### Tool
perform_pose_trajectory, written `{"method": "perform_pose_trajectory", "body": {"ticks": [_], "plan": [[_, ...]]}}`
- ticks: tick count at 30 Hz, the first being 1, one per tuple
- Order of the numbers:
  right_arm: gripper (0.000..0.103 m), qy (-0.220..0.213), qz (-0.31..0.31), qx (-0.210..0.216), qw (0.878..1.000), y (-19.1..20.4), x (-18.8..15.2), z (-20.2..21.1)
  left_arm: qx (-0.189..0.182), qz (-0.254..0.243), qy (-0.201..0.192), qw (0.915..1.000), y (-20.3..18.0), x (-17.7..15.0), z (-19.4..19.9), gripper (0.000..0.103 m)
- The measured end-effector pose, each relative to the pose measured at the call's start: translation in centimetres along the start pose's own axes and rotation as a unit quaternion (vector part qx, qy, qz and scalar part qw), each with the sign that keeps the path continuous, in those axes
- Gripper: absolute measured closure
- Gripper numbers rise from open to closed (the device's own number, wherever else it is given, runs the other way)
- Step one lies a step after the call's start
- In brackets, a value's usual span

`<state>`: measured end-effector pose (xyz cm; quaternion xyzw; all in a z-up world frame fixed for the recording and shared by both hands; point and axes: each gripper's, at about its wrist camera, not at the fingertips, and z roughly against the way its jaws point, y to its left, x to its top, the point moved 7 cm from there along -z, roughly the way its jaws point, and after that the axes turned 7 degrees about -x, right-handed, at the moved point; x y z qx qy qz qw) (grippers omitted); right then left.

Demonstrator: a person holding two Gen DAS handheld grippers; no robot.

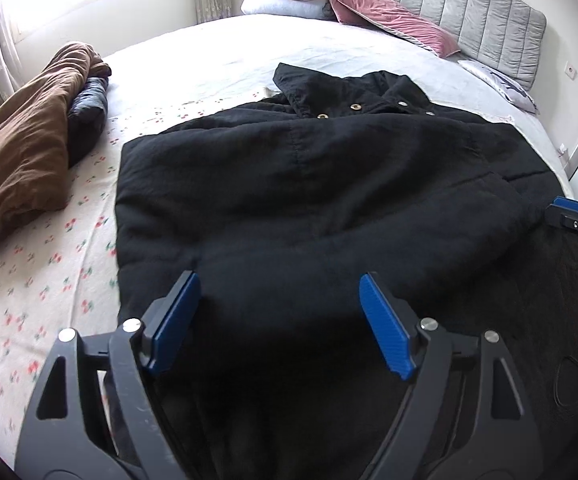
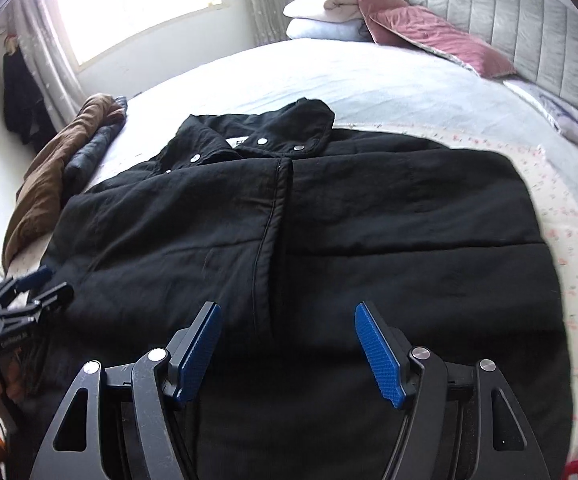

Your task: Fold large clothes

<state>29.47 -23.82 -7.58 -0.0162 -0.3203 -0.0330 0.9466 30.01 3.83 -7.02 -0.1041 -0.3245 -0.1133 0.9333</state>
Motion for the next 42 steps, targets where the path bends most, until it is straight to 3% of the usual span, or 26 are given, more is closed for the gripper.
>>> {"method": "perform_pose_trajectory", "body": {"ticks": [6,12,22,34,42], "plan": [[0.024,-0.016,0.010,0.001,1.000,-1.5,-3.3,6.9,0.001,0.019,0.014,0.9997,-1.0,-3.1,6.0,0.009],[0.020,-0.019,0.010,0.007,1.000,-3.4,-7.5,12.5,0.009,0.036,0.022,0.9990,-0.9,-7.1,11.8,0.009],[0.016,-0.033,-0.076,0.064,0.994,-7.5,-16.2,18.8,-0.031,0.078,0.022,0.9962,-0.4,-14.5,17.4,0.007],[0.015,0.018,-0.113,0.045,0.992,-11.8,-24.8,17.6,-0.061,0.151,0.054,0.9851,0.6,-22.5,18.1,0.007],[0.015,0.053,-0.149,0.054,0.986,-15.0,-26.8,15.6,-0.125,0.183,0.084,0.9714,1.0,-25.1,17.8,0.007]]}}
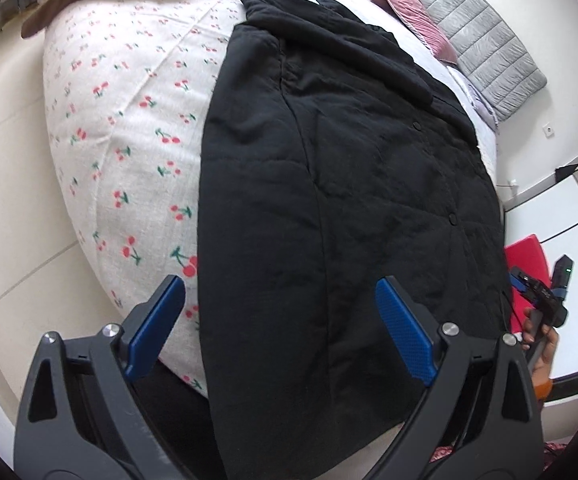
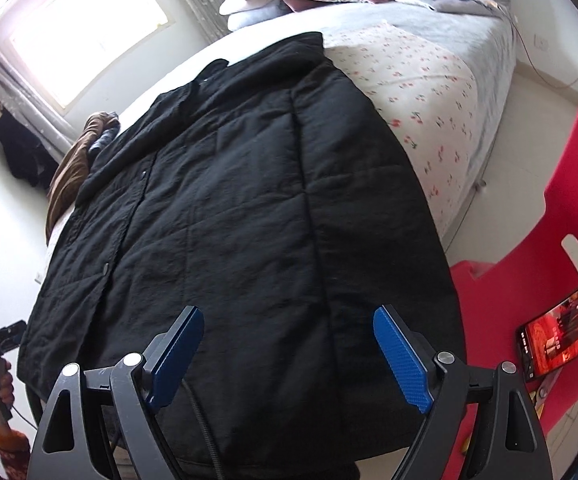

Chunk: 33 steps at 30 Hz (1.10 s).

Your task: Fold large clothes

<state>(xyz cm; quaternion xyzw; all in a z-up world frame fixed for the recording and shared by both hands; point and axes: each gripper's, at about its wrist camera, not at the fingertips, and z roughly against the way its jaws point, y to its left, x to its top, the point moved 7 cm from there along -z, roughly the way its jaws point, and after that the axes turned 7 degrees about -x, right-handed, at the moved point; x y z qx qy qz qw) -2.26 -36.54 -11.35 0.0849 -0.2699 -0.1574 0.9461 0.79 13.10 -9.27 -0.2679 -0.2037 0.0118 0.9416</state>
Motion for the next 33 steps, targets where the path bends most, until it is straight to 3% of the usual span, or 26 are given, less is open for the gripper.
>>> {"method": "perform_pose_trajectory", "body": {"ticks": [3,11,18,23,27,33], "plan": [[0.015,0.007,-0.017,0.017,1.000,-1.3,0.0,-0.1,-0.036,0.016,0.014,0.9991,0.3,-0.7,-0.3,0.007],[0.015,0.019,-0.068,0.066,0.995,-4.3,0.3,-0.7,-0.085,0.035,0.014,0.9957,0.4,-1.6,-0.3,0.007],[0.015,0.033,-0.106,0.092,0.990,-5.4,0.3,-1.7,-0.144,0.062,0.019,0.9875,0.4,-2.4,0.3,0.008],[0.015,0.047,-0.128,0.084,0.987,-5.0,0.2,-2.7,-0.148,0.068,0.031,0.9862,-0.5,-3.4,0.6,0.010],[0.015,0.052,-0.148,0.081,0.984,-4.7,-0.7,-2.8,-0.154,0.077,0.035,0.9844,-0.7,-4.3,1.2,0.016],[0.015,0.047,-0.180,0.079,0.979,-4.6,-3.4,-2.5,-0.182,0.107,0.032,0.9769,-0.5,-5.2,1.5,0.036]]}}
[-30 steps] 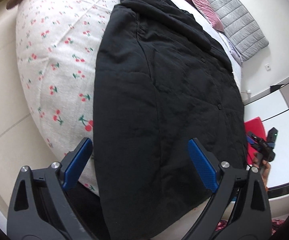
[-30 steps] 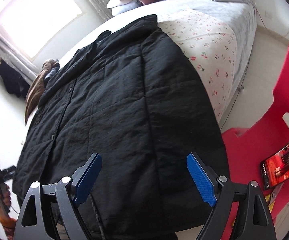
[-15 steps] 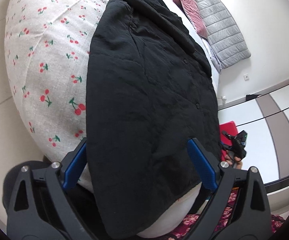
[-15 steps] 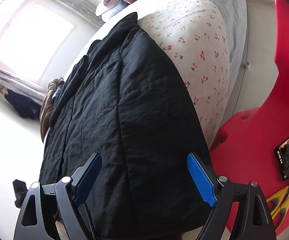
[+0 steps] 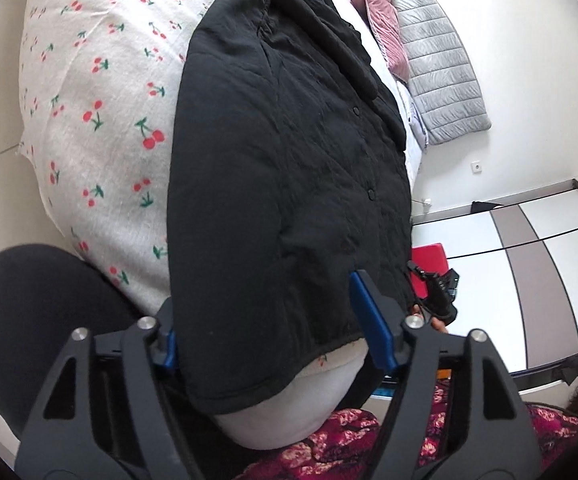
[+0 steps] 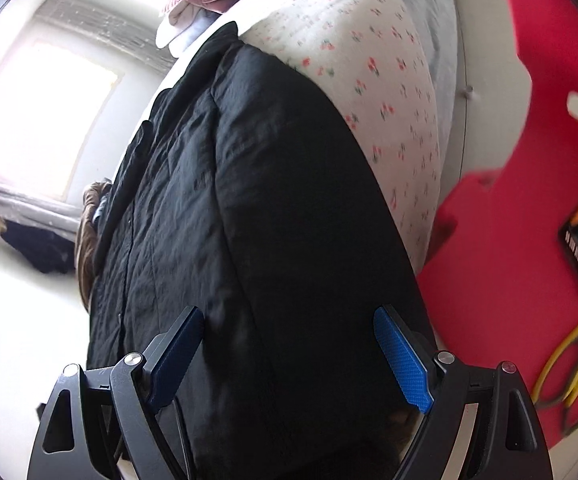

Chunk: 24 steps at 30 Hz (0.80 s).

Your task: Fold large clothes

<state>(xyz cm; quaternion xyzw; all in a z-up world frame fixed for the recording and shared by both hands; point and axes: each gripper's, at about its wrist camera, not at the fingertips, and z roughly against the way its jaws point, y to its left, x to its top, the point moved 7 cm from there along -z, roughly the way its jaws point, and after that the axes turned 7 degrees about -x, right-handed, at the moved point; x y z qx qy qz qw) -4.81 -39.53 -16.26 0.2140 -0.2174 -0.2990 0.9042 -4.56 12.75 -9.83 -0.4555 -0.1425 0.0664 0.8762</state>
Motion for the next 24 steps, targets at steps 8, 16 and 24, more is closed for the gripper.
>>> {"method": "perform_pose_trajectory", "body": {"ticks": [8,16,24], "plan": [[0.015,-0.016,0.024,-0.027,0.999,0.3,1.2,0.6,-0.002,-0.014,0.005,0.9999,-0.6,0.4,-0.2,0.062],[0.015,-0.033,0.021,0.000,0.999,-0.9,4.1,0.5,0.008,0.005,-0.003,1.0000,1.0,0.2,-0.6,0.065],[0.030,0.010,-0.007,0.064,0.998,-2.2,4.0,-1.0,0.004,0.017,-0.016,0.9997,1.3,0.0,-0.6,0.072]]}}
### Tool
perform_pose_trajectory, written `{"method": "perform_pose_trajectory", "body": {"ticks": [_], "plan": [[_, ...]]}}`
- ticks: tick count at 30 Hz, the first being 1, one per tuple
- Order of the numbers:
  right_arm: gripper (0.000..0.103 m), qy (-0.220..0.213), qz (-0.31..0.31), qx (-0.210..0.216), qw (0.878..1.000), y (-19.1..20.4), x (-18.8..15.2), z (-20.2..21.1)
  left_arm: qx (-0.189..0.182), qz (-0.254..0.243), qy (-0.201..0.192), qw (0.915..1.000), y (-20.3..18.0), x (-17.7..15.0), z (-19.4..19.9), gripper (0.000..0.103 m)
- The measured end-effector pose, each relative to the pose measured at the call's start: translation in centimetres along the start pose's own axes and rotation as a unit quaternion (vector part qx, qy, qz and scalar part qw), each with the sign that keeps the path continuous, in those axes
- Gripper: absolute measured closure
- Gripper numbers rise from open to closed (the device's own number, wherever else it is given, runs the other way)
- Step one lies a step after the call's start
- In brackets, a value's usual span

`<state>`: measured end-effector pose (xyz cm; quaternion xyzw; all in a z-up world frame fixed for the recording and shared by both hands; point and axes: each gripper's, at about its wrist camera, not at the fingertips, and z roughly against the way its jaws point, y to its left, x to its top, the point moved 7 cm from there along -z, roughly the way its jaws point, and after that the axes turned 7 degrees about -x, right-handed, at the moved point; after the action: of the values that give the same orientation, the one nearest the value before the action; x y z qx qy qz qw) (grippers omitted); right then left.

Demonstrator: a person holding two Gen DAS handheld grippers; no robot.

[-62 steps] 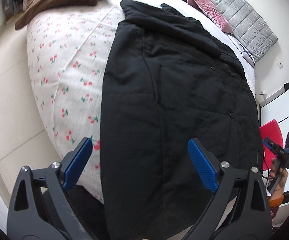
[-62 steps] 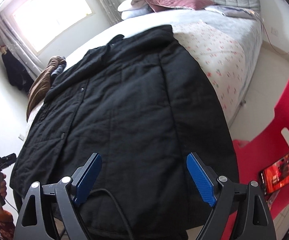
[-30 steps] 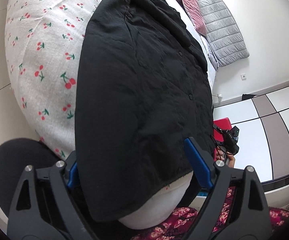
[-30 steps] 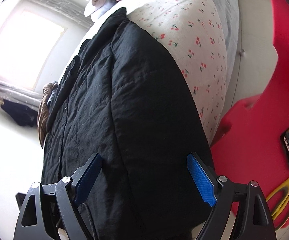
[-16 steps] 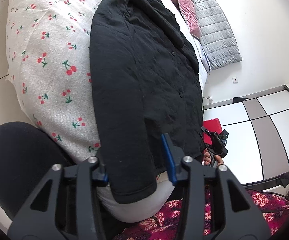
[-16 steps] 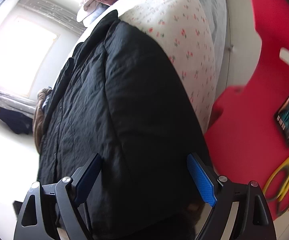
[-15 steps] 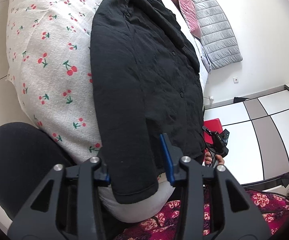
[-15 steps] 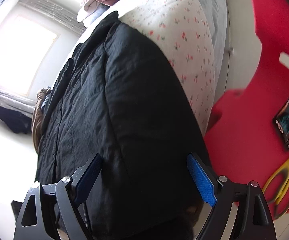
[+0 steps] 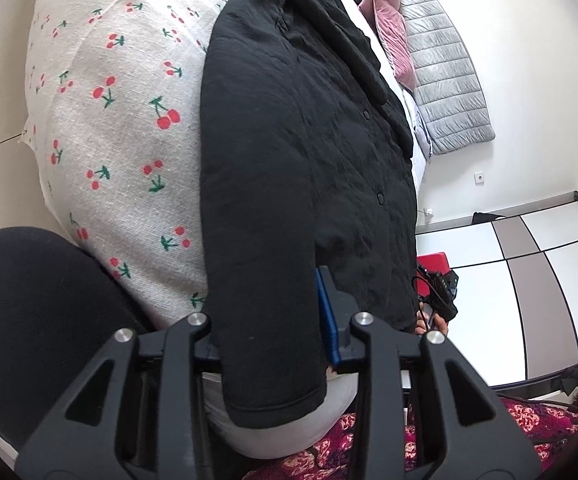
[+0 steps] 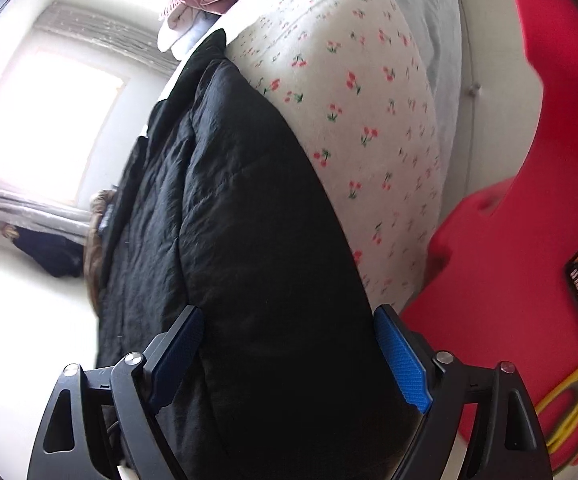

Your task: Fold large clothes

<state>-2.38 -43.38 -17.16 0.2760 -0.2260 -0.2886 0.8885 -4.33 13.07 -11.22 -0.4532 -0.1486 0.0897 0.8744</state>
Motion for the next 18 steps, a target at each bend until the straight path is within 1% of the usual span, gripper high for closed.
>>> {"method": "perform_pose_trajectory", "body": {"ticks": [1,2,3,4,5,7,9,12,16,18], "plan": [[0.045,-0.001,0.000,0.016,1.000,0.1,-0.3,0.2,-0.002,0.002,-0.001,1.0000,0.0,0.0,0.2,0.077],[0.062,-0.003,-0.002,0.027,1.000,0.1,-0.6,0.6,-0.005,0.006,-0.002,1.0000,-0.1,0.0,0.3,0.080],[0.071,-0.006,-0.005,0.040,0.999,0.2,-0.9,1.0,-0.009,0.008,-0.006,0.9999,-0.4,0.2,0.5,0.087],[0.084,-0.011,-0.008,0.052,0.999,0.3,-1.2,1.4,-0.013,0.008,-0.010,0.9998,-0.6,0.2,0.6,0.090],[0.089,-0.025,-0.010,0.062,0.998,0.7,-1.4,2.3,-0.019,0.004,-0.018,0.9997,-1.2,0.4,1.0,0.091],[0.092,-0.051,-0.015,0.079,0.995,1.8,-1.6,3.8,-0.037,-0.011,-0.036,0.9986,-2.9,0.8,1.8,0.093],[0.093,-0.072,-0.012,0.097,0.993,3.6,-1.4,5.3,-0.064,-0.036,-0.054,0.9959,-5.4,1.7,2.8,0.094],[0.094,-0.093,0.013,0.104,0.990,6.7,-0.5,7.1,-0.085,-0.081,-0.071,0.9905,-9.0,3.6,3.6,0.094],[0.094,-0.122,0.035,0.124,0.984,10.8,1.3,9.1,-0.105,-0.113,-0.085,0.9843,-12.5,7.1,4.0,0.094],[0.094,-0.133,0.039,0.136,0.981,12.3,2.5,9.7,-0.106,-0.124,-0.093,0.9822,-13.6,9.0,4.2,0.094]]}}
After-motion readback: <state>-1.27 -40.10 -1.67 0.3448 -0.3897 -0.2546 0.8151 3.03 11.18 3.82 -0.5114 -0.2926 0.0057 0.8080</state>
